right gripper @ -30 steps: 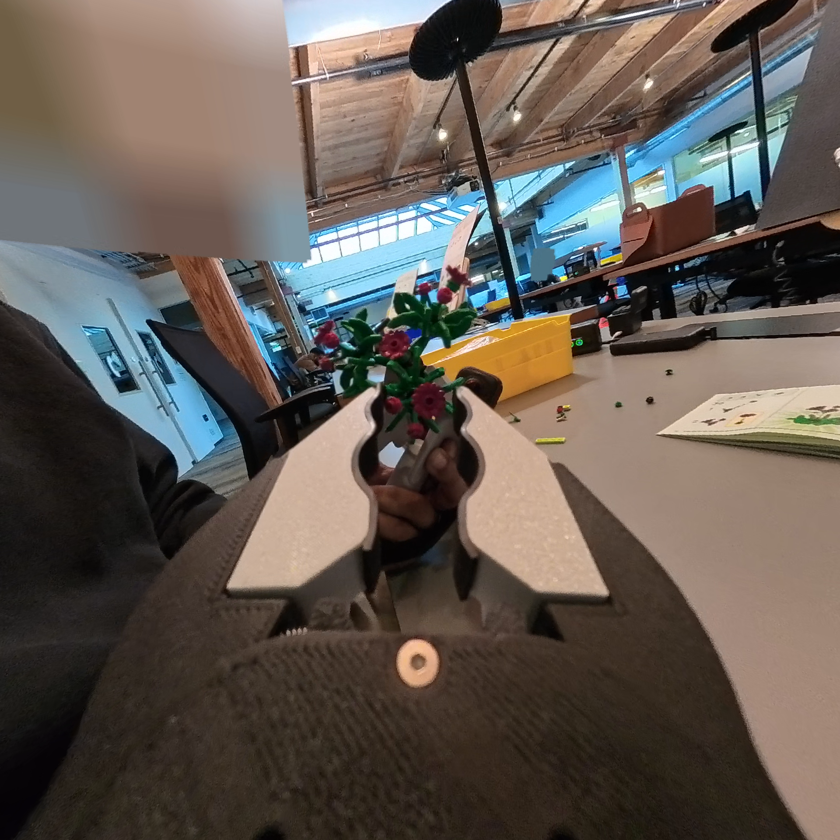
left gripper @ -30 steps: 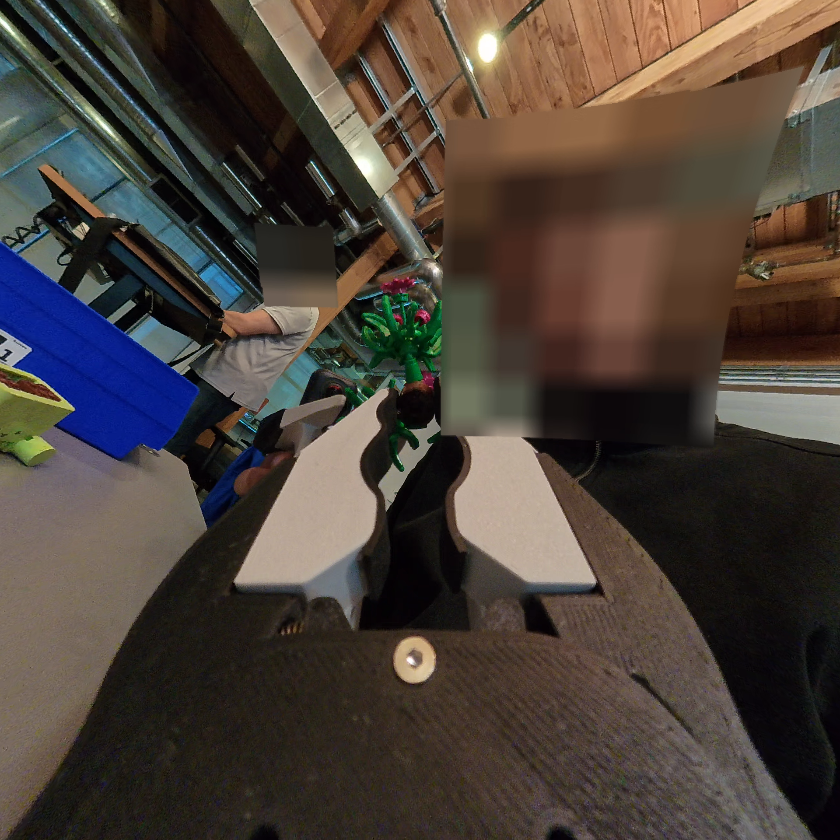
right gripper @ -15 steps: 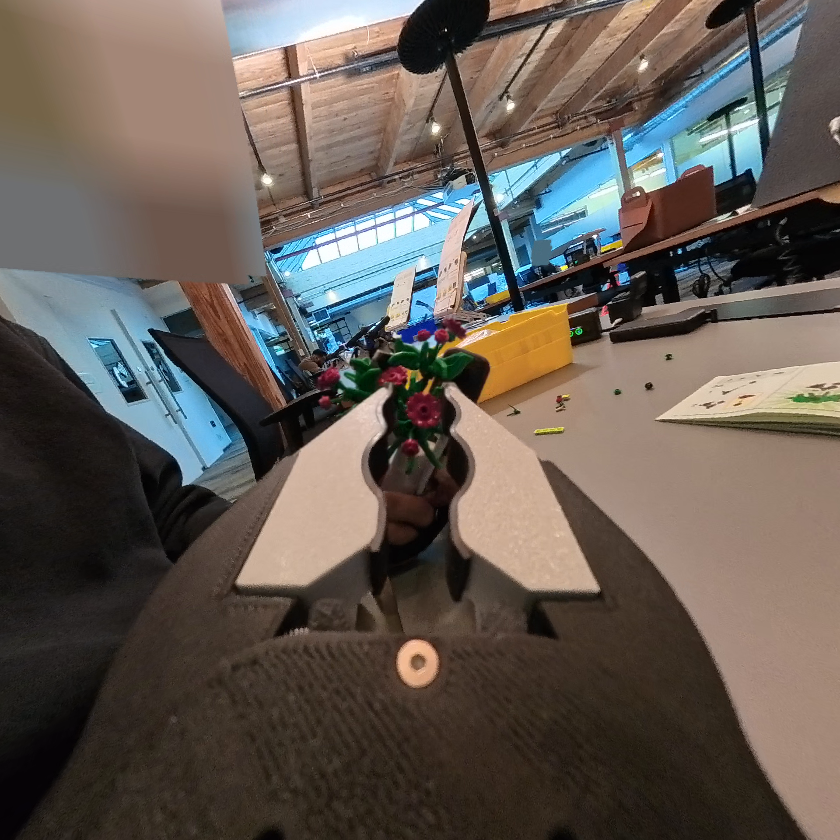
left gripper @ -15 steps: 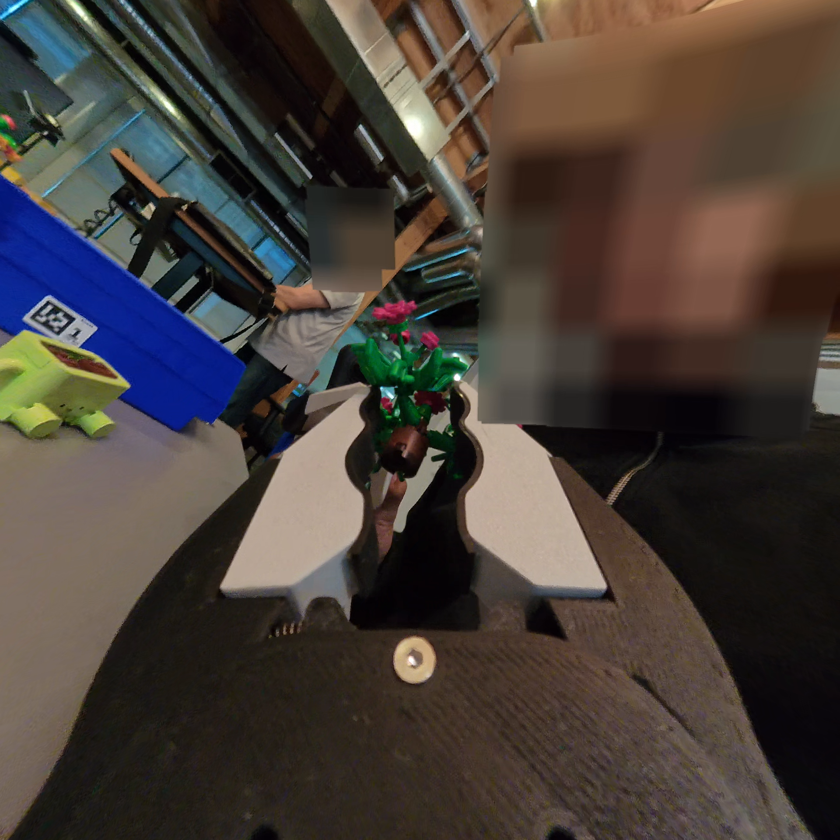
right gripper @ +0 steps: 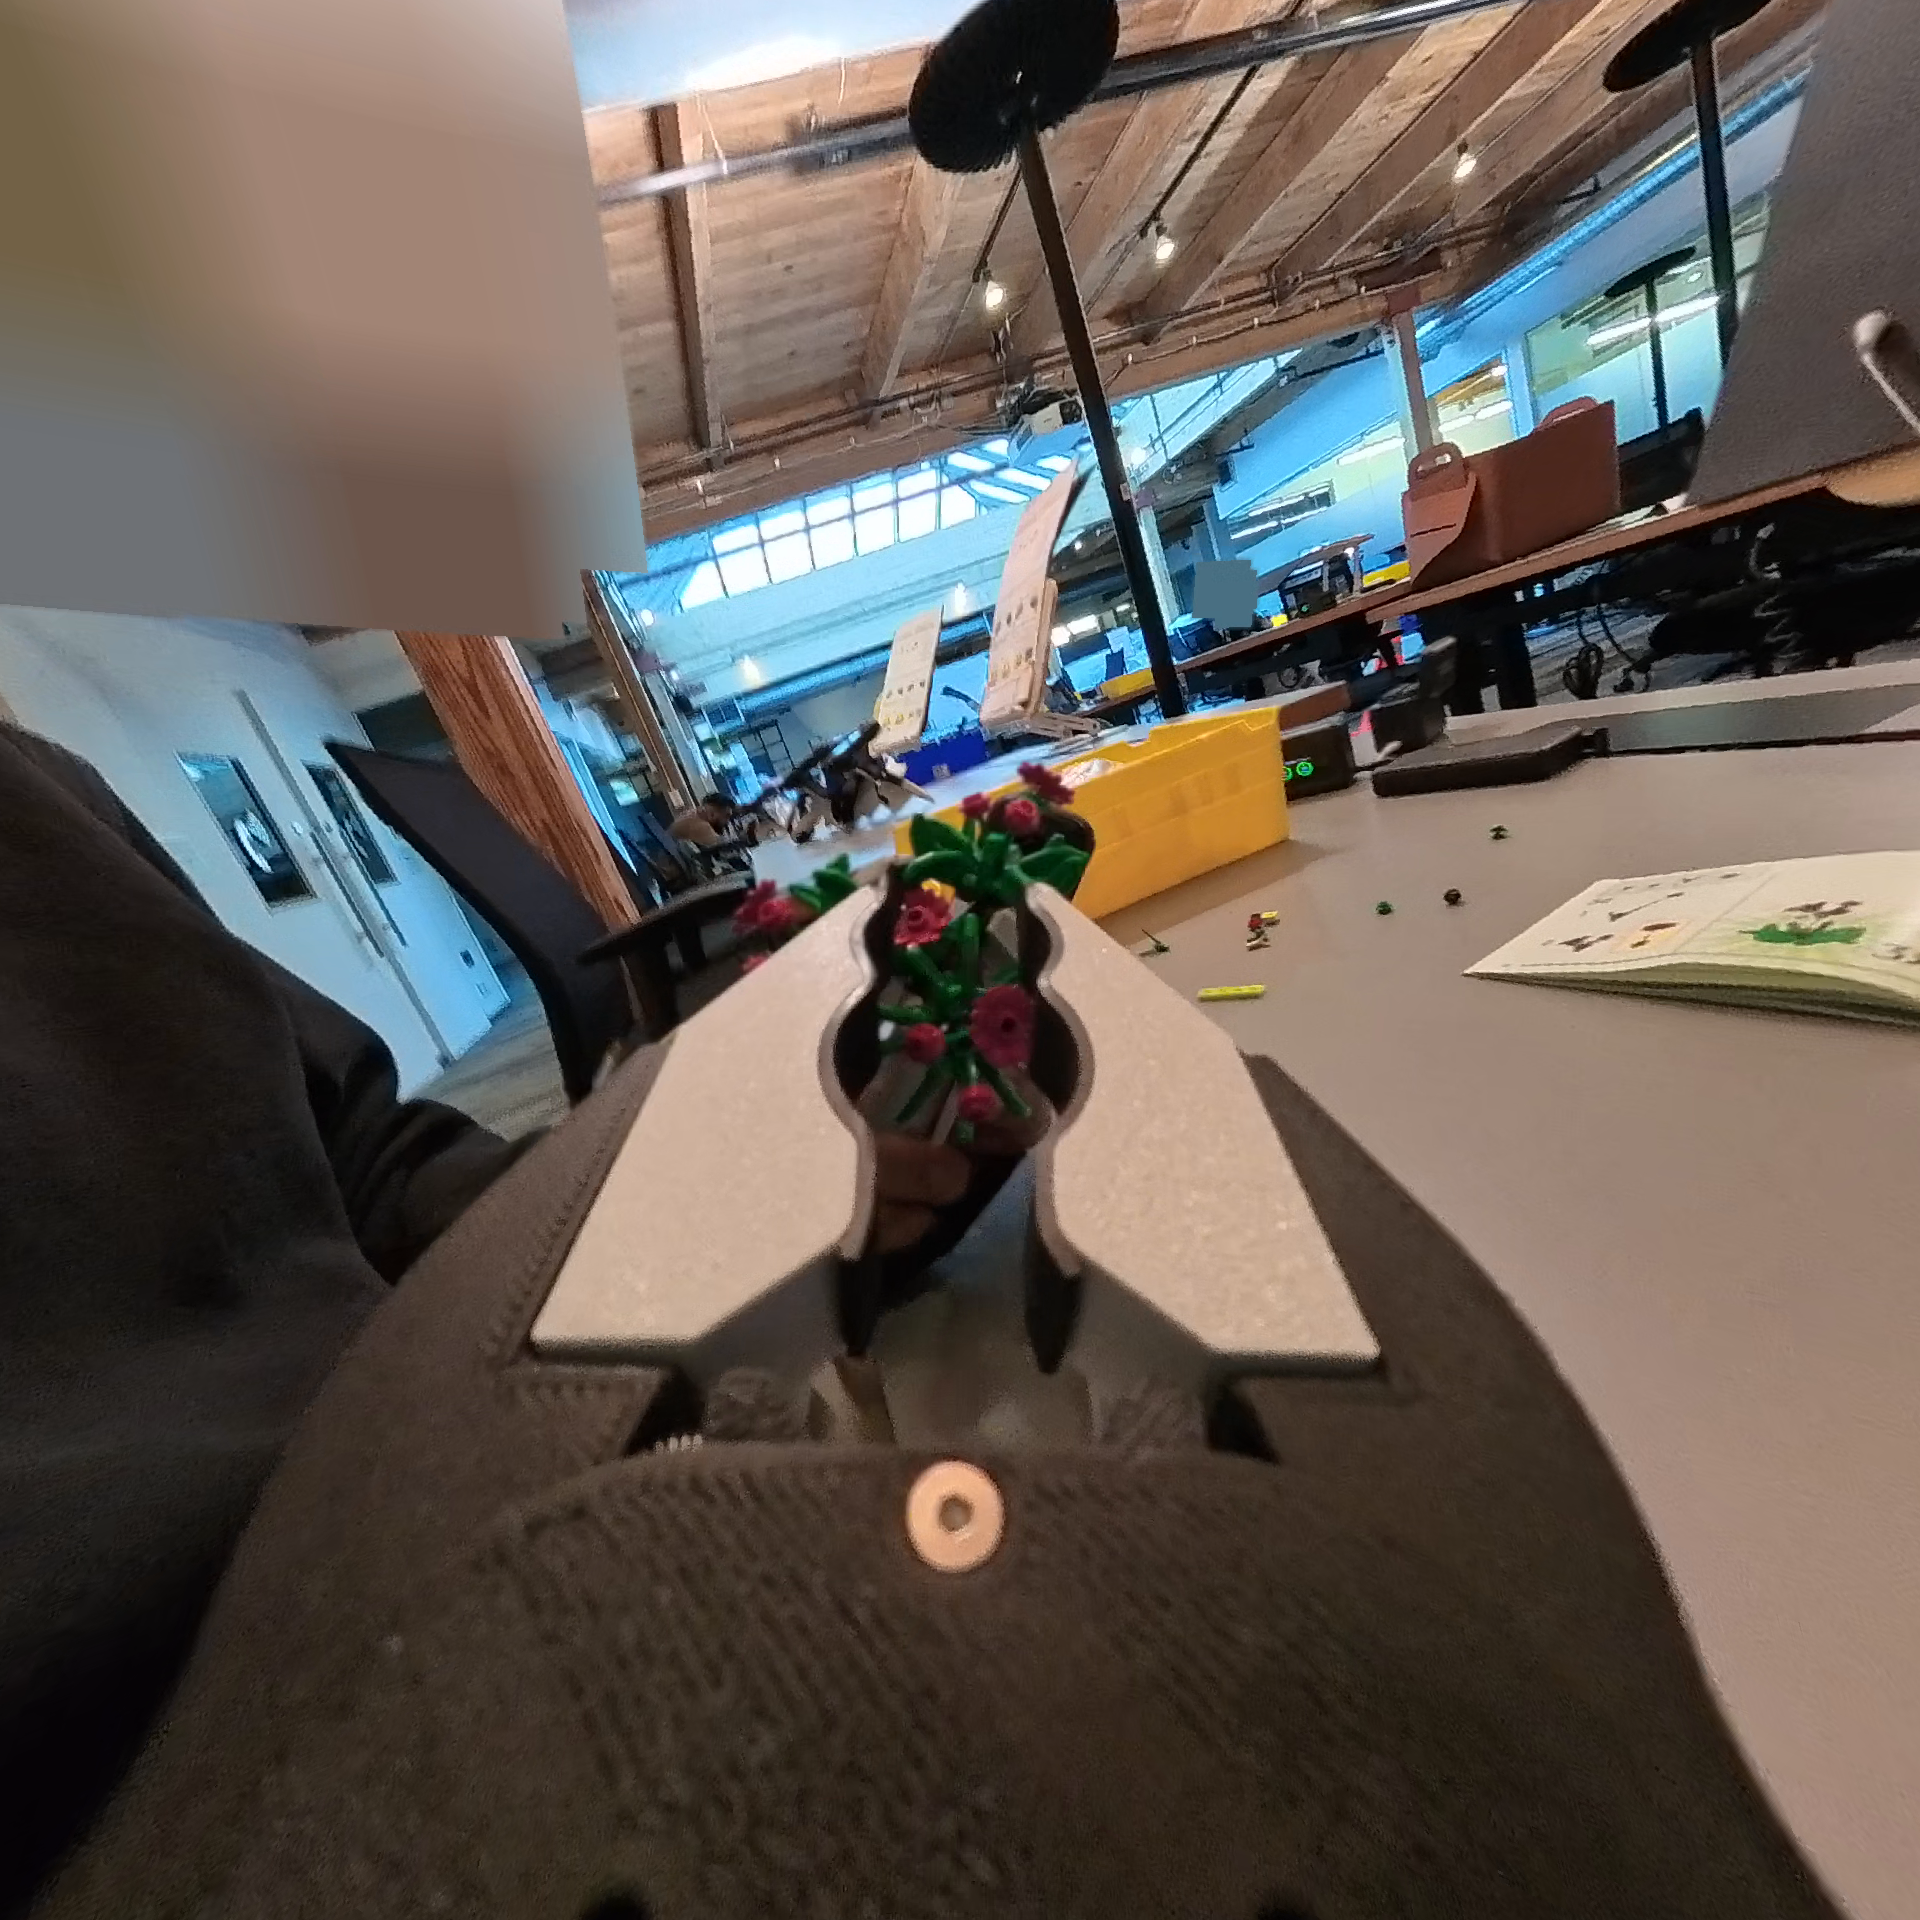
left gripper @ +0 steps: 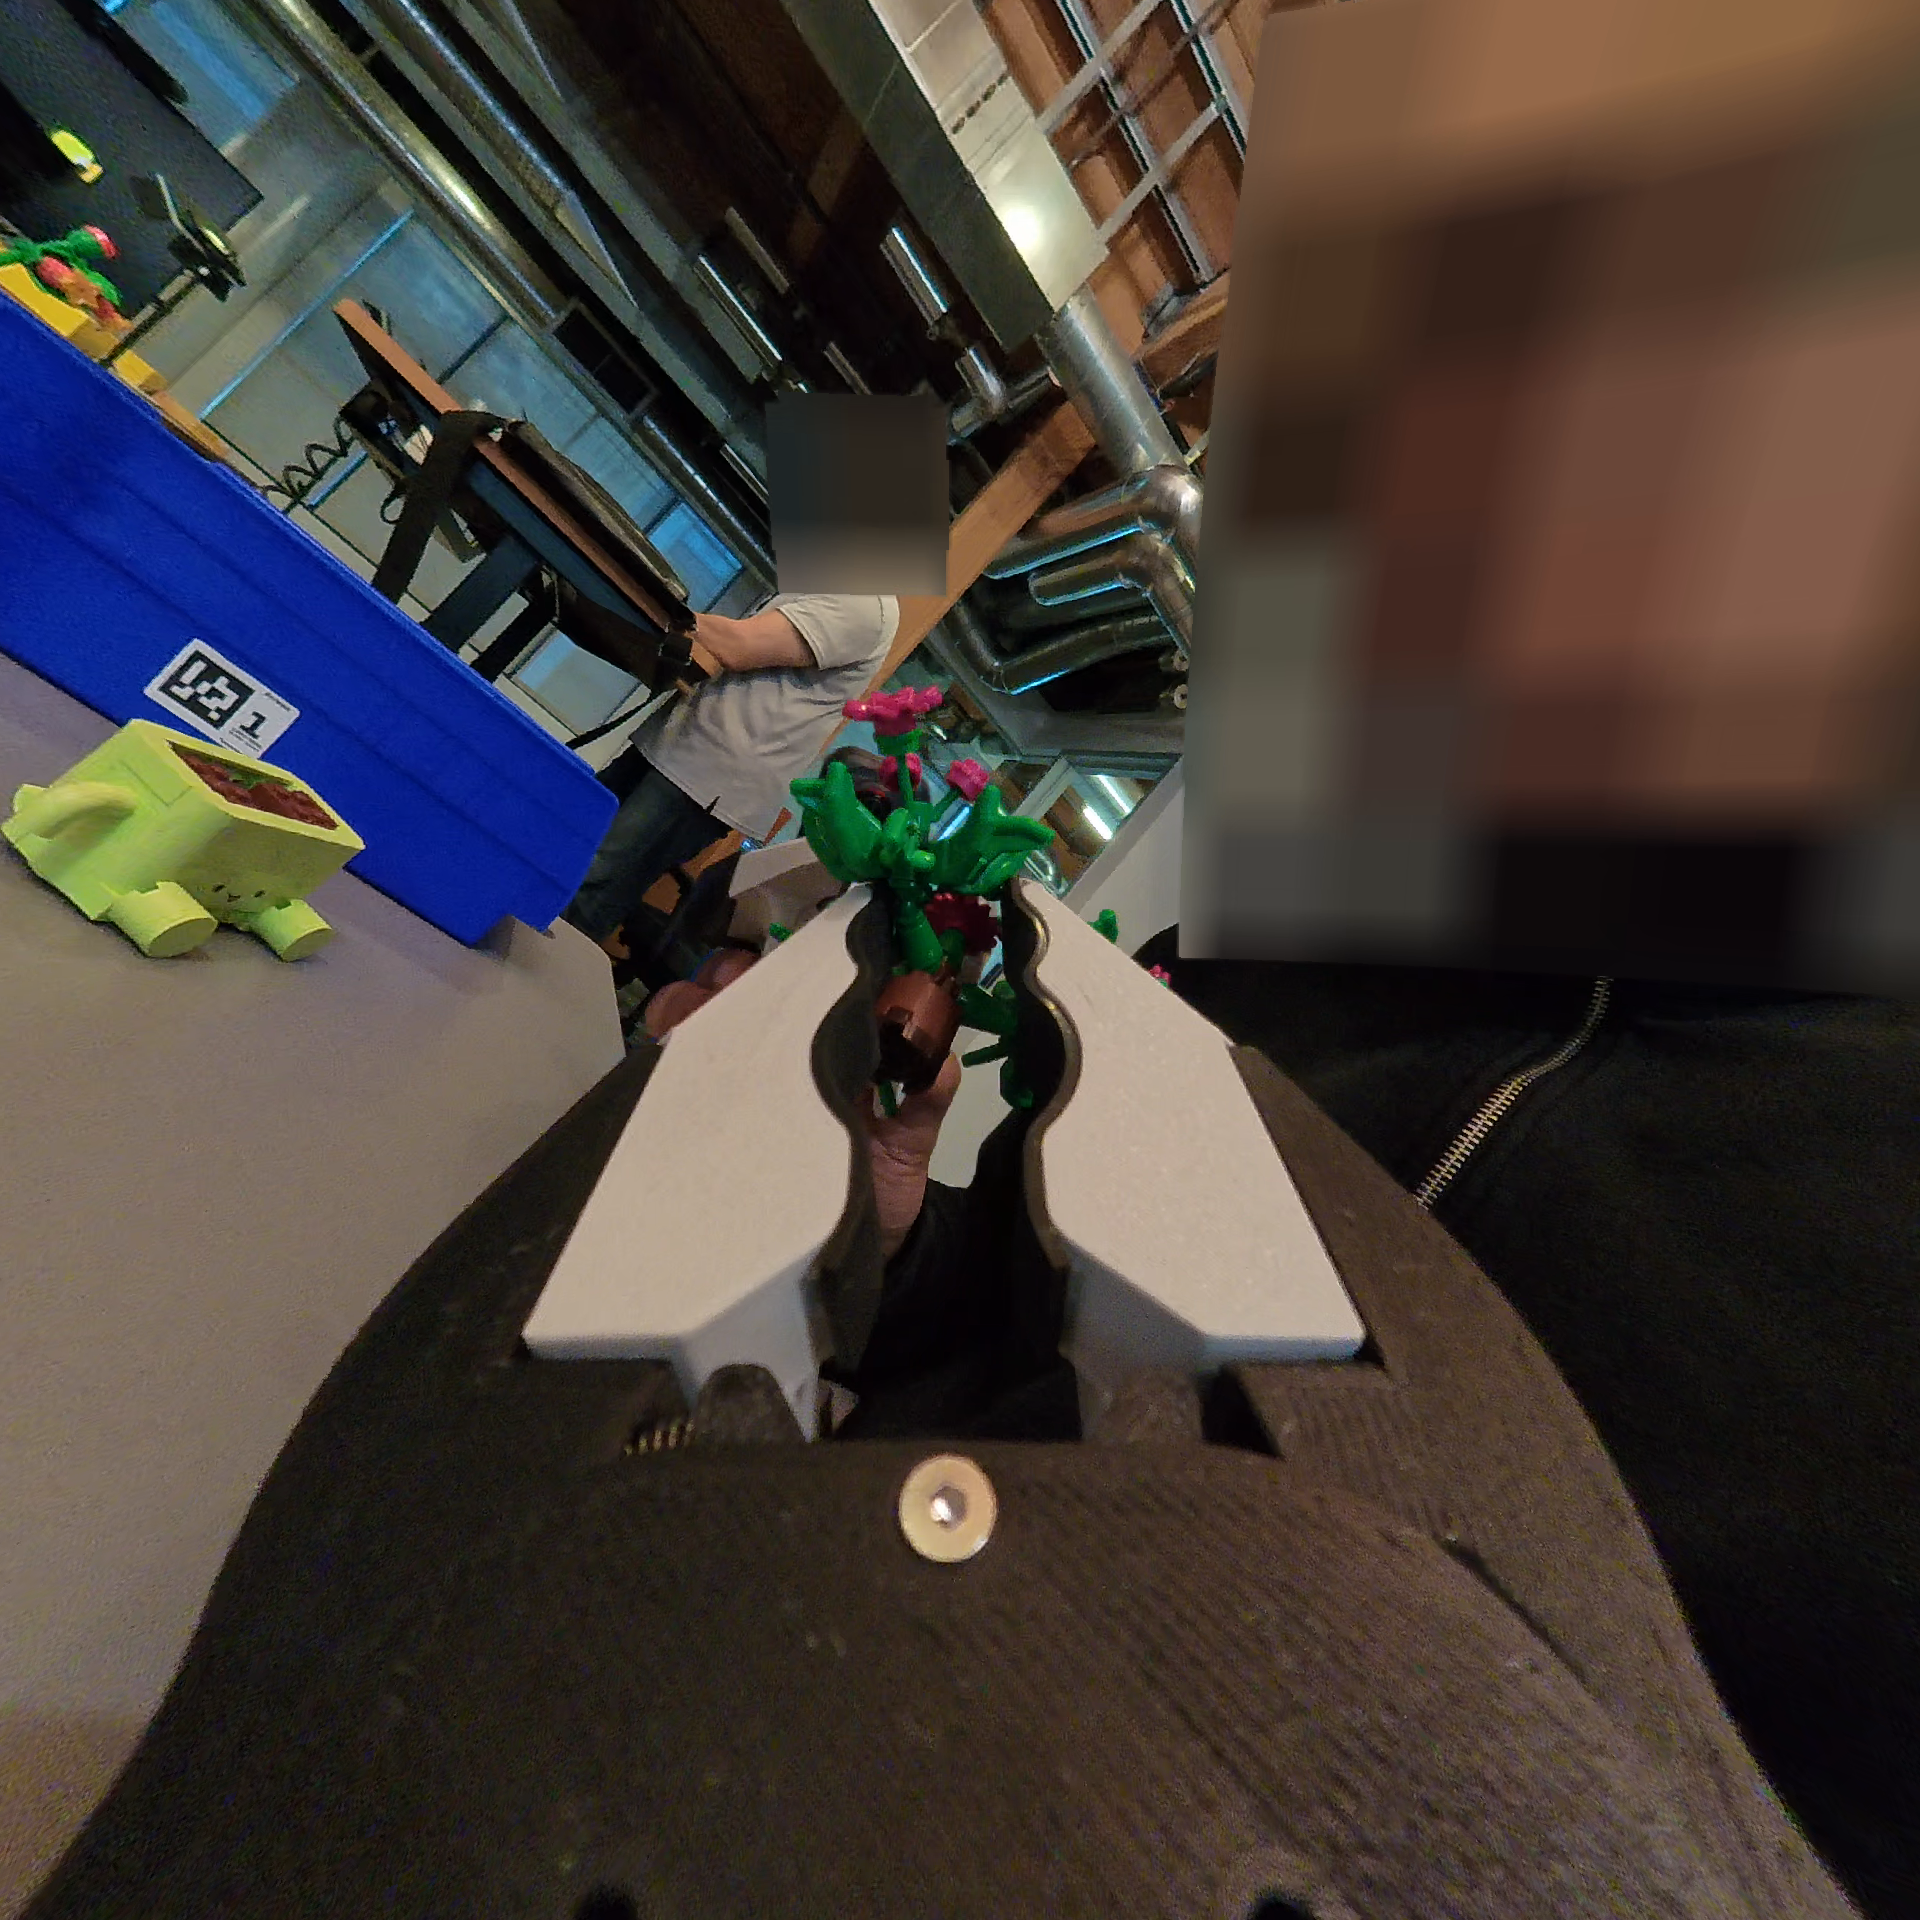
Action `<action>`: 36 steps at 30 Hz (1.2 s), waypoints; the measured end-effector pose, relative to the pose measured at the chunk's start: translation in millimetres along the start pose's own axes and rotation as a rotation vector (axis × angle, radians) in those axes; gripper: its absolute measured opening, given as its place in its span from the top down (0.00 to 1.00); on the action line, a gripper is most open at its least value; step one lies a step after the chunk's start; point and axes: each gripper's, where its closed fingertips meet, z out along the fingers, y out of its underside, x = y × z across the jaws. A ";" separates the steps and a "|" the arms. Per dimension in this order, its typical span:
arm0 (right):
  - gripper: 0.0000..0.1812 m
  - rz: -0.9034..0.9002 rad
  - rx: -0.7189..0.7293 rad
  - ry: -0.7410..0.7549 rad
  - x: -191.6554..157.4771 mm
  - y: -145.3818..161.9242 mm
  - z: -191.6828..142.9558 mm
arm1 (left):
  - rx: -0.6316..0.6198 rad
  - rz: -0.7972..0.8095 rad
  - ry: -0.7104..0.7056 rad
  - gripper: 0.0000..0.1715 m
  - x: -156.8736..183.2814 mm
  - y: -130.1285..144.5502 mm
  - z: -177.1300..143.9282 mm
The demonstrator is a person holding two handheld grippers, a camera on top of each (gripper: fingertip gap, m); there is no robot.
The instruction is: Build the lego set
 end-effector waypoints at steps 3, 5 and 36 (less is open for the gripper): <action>0.86 -0.159 -0.076 0.020 -4.2 5.5 1.9 | 0.022 -0.021 -0.013 0.91 -3.7 -3.4 -2.2; 0.86 -0.300 -0.135 0.052 -5.5 10.5 2.5 | 0.035 -0.038 -0.017 0.91 -5.8 -5.5 -3.7; 0.99 -1.065 -0.225 0.286 2.1 24.1 -7.9 | -0.036 -0.126 -0.085 0.94 -22.4 7.4 2.4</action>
